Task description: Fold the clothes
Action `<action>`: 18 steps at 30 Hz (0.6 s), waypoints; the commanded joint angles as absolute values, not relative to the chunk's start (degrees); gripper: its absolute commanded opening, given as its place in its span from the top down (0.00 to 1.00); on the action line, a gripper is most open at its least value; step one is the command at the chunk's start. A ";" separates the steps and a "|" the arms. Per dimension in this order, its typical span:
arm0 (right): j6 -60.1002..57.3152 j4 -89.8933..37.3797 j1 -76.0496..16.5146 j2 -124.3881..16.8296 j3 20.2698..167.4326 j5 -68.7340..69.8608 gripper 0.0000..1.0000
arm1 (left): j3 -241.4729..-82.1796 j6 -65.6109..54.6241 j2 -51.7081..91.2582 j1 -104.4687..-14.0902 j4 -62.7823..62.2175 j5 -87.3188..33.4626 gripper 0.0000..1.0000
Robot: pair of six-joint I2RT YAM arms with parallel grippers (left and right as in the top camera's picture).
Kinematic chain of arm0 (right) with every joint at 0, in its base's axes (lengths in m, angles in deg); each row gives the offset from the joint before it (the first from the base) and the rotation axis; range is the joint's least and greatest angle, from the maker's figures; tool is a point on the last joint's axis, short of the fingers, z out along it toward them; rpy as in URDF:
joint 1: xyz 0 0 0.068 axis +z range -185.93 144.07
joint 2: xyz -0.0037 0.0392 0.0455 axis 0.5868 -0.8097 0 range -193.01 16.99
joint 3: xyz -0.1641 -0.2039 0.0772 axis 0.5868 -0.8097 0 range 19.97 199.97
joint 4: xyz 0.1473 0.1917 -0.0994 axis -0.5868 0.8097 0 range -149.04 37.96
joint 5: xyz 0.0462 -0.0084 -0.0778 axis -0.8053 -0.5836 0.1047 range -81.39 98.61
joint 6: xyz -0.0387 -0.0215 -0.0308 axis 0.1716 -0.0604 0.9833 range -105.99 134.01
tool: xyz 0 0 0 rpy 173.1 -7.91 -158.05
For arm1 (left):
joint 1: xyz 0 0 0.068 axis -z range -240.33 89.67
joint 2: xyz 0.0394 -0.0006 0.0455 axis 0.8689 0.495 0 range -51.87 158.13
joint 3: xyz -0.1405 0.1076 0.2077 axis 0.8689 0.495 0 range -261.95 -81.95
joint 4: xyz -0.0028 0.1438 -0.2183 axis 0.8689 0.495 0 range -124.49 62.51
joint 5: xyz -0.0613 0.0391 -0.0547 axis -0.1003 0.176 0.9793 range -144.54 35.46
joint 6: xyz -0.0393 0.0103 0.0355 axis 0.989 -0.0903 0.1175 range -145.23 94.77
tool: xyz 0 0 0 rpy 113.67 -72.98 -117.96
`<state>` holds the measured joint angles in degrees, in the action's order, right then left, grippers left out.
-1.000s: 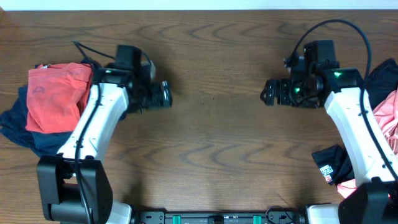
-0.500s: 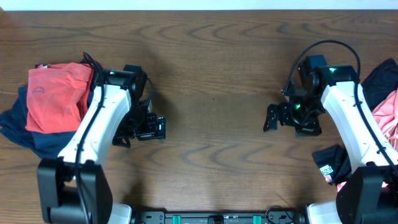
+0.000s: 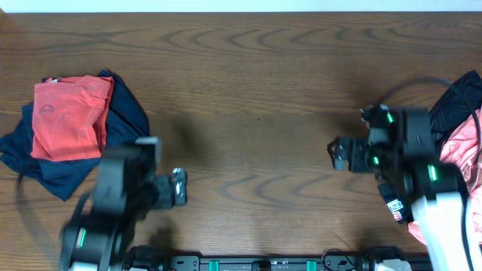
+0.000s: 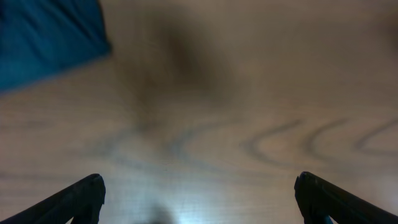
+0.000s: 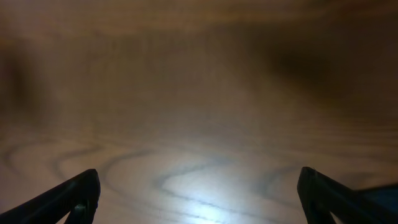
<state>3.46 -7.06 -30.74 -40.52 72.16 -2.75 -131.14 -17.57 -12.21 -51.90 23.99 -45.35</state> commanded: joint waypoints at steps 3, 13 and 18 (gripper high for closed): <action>1.62 -12.19 -29.65 -24.48 63.33 6.08 0.01 | -127.99 -17.29 -28.26 -51.73 19.92 -46.91 0.02; 1.60 -4.96 -29.63 -15.76 61.58 6.24 0.01 | -127.99 -17.26 -36.32 -51.73 19.20 -46.88 0.02; 1.60 -2.18 -29.63 -15.87 61.58 6.26 0.01 | -127.99 -17.26 -36.32 -51.73 19.20 -46.88 0.02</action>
